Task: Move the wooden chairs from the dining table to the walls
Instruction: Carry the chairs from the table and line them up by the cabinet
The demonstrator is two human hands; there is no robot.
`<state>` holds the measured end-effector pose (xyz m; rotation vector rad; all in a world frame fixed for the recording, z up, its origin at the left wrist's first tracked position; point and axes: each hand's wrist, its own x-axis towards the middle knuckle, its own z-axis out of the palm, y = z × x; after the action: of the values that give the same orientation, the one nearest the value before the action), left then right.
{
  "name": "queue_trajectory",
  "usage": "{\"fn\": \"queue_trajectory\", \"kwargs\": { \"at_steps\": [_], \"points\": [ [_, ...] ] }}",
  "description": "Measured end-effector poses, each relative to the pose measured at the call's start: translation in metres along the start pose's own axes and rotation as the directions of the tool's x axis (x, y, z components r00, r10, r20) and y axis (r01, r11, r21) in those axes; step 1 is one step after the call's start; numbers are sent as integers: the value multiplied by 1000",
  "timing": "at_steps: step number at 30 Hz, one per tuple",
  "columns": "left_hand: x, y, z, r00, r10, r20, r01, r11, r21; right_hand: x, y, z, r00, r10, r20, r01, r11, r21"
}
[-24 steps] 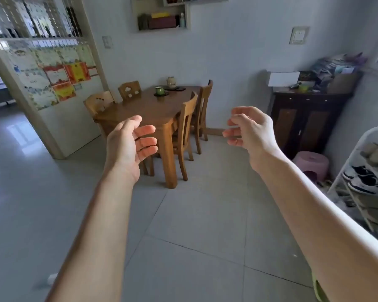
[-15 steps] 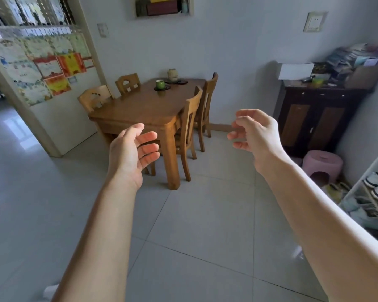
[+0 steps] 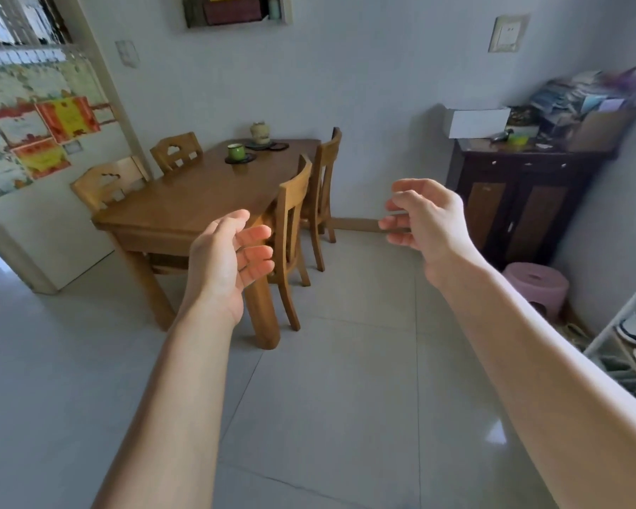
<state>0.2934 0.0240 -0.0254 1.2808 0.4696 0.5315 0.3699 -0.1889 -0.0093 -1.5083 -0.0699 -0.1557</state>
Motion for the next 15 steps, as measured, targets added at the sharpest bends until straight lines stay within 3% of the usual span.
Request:
{"fn": "queue_trajectory", "kwargs": {
  "at_steps": [10, 15],
  "points": [
    [105, -24, 144, 999, -21, -44, 19, 999, -47, 189, 22, -31, 997, 24, 75, -21, 999, -46],
    [151, -37, 179, 993, -81, -87, 73, 993, -88, 260, 35, -17, 985, 79, 156, -75, 997, -35]
  ]
}}
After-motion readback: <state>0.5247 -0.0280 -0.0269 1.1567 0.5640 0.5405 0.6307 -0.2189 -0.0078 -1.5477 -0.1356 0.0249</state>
